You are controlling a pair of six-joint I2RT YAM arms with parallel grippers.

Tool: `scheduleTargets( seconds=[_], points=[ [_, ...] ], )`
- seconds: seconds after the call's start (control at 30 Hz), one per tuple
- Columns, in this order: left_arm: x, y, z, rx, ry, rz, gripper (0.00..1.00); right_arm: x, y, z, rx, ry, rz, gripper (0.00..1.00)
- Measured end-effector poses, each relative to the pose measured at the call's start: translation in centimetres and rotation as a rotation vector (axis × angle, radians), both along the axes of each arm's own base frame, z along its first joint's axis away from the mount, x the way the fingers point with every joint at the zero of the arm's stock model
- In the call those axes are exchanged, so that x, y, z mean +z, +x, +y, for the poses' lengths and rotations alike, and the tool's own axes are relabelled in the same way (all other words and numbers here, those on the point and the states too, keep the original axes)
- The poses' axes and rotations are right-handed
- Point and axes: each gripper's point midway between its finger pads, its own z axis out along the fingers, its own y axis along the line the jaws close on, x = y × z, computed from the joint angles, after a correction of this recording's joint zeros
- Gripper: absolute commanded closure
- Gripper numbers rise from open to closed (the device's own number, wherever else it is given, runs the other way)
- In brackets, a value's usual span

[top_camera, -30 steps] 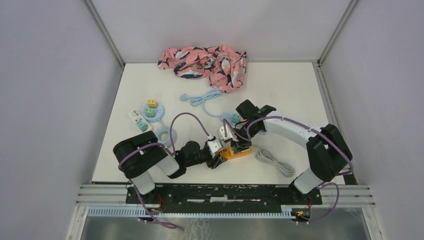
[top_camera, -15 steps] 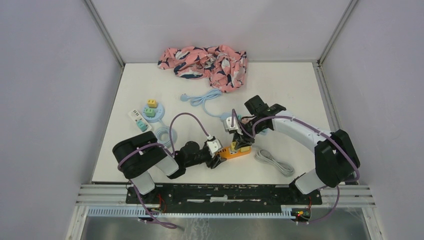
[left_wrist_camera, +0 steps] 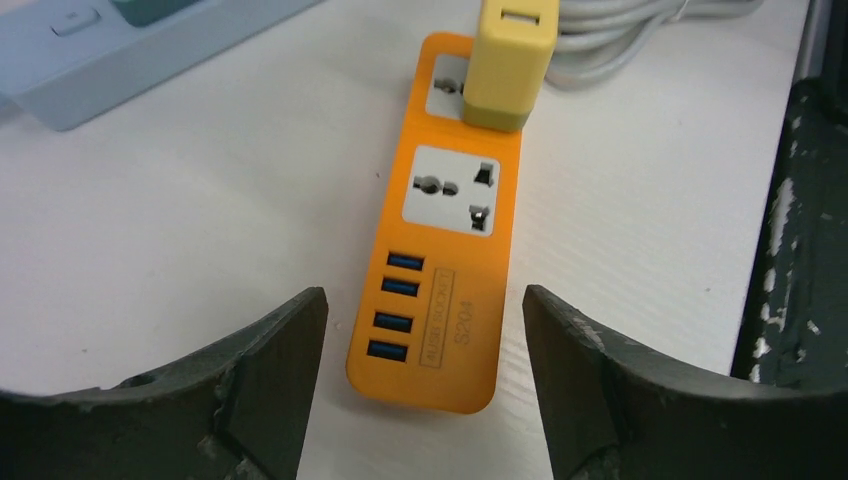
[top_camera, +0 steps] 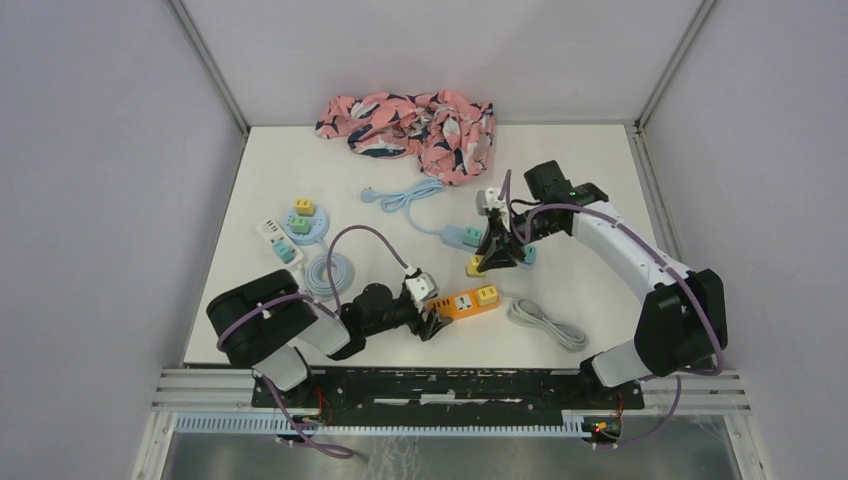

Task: Pull the plug off the socket
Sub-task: Remove the plug from the socket.

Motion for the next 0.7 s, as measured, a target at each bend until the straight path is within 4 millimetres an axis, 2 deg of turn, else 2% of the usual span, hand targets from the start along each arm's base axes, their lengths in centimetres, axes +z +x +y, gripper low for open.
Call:
scheduleTargets(
  seconds=[0.13,0.23,0.37,0.47,0.57,0.7],
  points=[
    [2.2,0.2,-0.1,0.018,-0.057,-0.017,0.15,1.1,1.8,-1.4,-0.128,0.04,0.086,1.0],
    [4.1,0.2,0.0,0.019,-0.096,-0.042,0.15,2.2,4.3,-2.8,-0.264,0.086,0.124,1.0],
    [6.8,0.1,0.2,0.023,-0.145,-0.078,0.1,2.8,7.7,-5.8,-0.498,0.144,0.185,0.98],
    [9.2,0.1,0.7,0.043,-0.198,-0.101,0.06,2.3,10.6,-8.6,-0.711,0.18,0.247,0.93],
    [11.2,0.1,1.2,0.072,-0.252,-0.102,0.04,1.0,13.2,-12.4,-0.959,0.209,0.33,0.89],
    [13.1,-0.2,1.7,0.092,-0.315,-0.091,0.02,-0.3,16.0,-16.1,-1.203,0.23,0.399,0.85]
  ],
)
